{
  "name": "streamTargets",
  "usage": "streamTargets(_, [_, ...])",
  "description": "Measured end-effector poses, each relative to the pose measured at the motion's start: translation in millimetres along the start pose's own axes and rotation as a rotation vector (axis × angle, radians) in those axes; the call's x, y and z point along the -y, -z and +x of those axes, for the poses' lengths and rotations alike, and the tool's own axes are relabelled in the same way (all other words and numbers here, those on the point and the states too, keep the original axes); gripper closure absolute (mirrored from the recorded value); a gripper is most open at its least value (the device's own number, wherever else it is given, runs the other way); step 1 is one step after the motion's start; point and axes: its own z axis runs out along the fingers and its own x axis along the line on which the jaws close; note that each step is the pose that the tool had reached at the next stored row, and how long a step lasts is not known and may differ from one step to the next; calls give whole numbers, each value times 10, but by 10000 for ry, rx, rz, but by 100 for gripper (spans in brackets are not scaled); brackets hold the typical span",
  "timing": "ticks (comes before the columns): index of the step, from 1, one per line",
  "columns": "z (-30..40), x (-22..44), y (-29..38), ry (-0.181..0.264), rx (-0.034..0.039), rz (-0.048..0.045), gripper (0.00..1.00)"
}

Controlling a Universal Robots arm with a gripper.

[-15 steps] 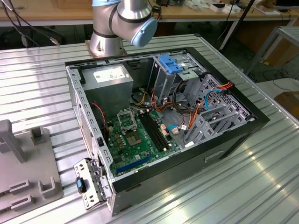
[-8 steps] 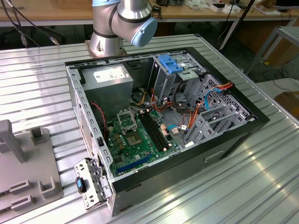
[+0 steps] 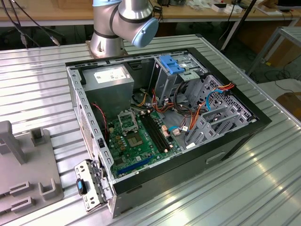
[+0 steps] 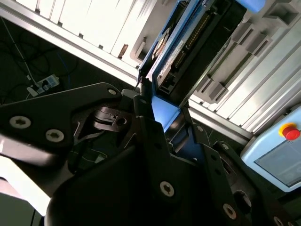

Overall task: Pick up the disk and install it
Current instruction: 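Pick up the disk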

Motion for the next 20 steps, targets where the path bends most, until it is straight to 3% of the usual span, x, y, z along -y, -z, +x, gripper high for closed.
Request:
streamTargets(10, [0, 0, 21, 0, -2, -4, 64])
streamTargets(20, [2, -1, 287, 0, -1, -1, 64])
